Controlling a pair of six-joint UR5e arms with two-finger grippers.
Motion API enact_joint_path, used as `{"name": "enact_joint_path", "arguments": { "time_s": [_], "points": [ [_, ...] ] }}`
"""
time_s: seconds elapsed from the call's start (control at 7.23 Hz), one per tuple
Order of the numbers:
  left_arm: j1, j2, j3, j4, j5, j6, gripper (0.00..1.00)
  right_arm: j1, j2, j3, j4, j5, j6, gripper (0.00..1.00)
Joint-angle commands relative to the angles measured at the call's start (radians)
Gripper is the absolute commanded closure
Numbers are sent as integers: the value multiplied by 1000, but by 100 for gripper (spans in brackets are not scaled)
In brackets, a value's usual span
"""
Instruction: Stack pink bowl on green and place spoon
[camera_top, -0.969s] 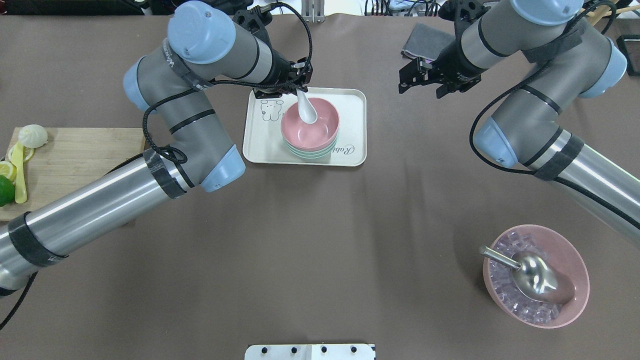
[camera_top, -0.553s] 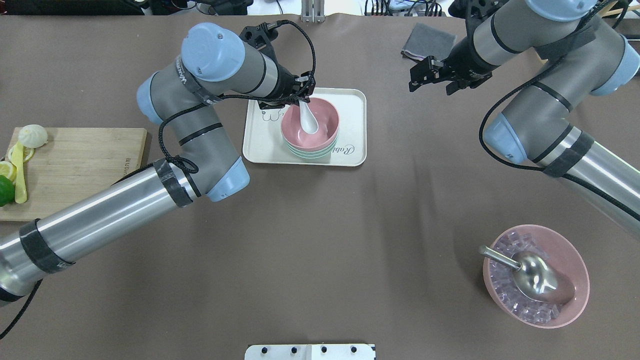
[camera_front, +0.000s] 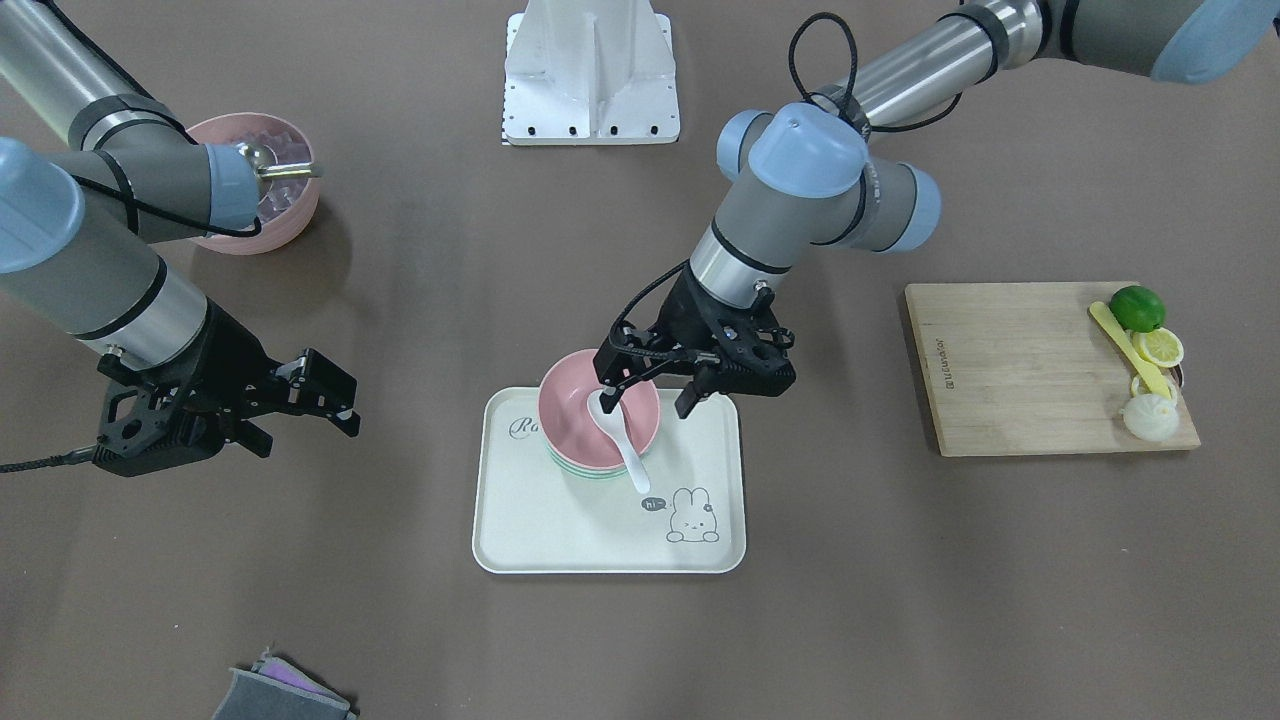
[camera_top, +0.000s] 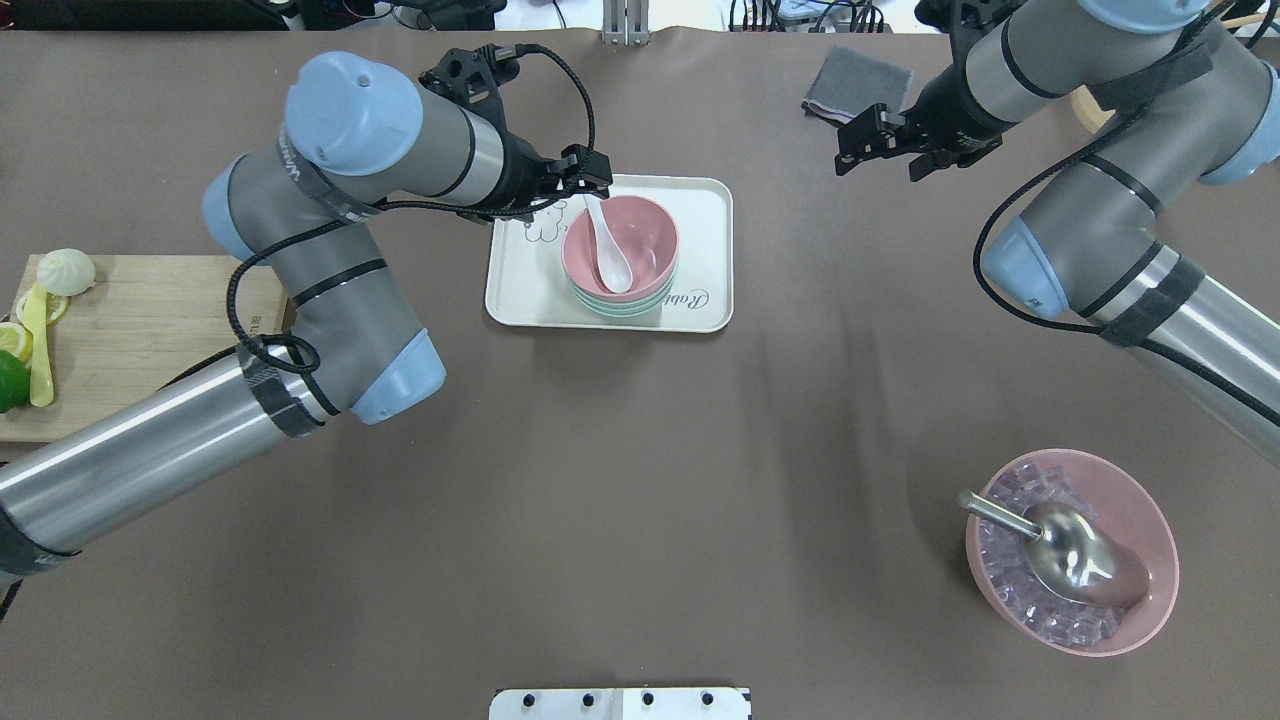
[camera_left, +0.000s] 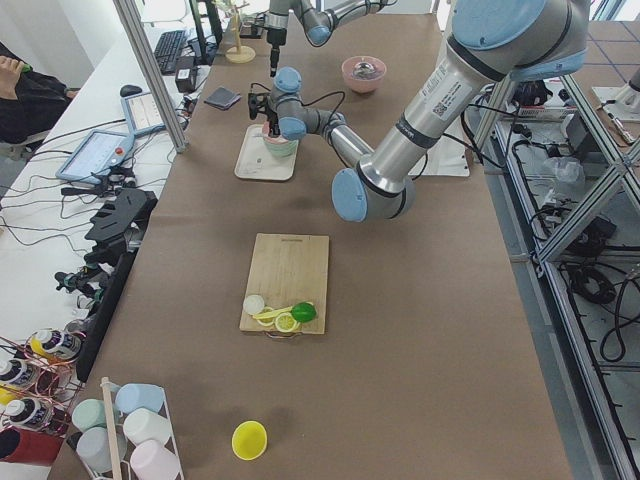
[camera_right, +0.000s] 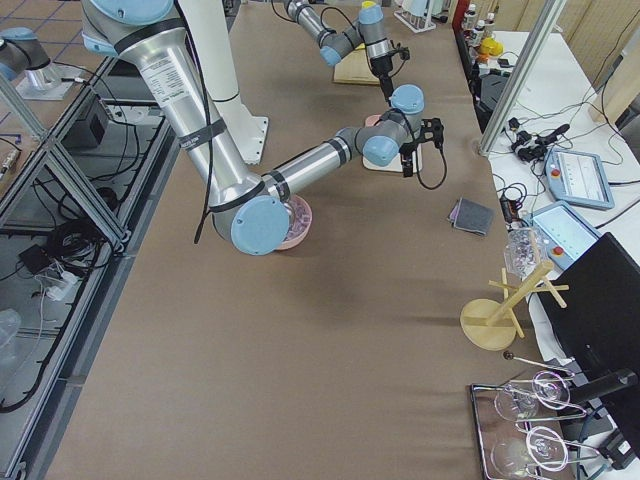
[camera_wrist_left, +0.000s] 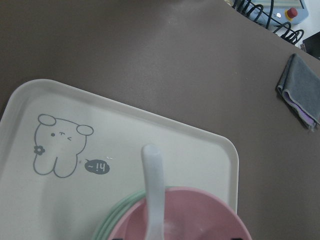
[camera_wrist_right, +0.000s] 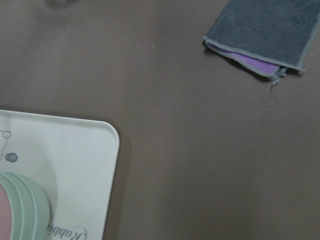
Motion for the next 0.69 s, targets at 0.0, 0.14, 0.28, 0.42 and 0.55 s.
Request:
{"name": "enact_joint_path", "arguments": {
  "time_s": [0.0, 0.14, 0.28, 0.42, 0.55],
  "points": [
    [-106, 119, -175, 171, -41, 154, 2, 66, -76, -11, -2, 5, -170, 0],
    [-181, 183, -212, 200, -108, 318, 2, 124, -104, -24, -25, 50, -227, 0],
    [-264, 263, -220, 201, -165, 466, 2, 193, -124, -47, -78, 113, -320, 0],
    [-357, 321, -218, 202, -248, 639, 2, 250, -151, -57, -123, 129, -426, 0],
    [-454, 398, -218, 201, -311, 826, 2, 305, -202, -57, -128, 129, -535, 0]
  ]
}}
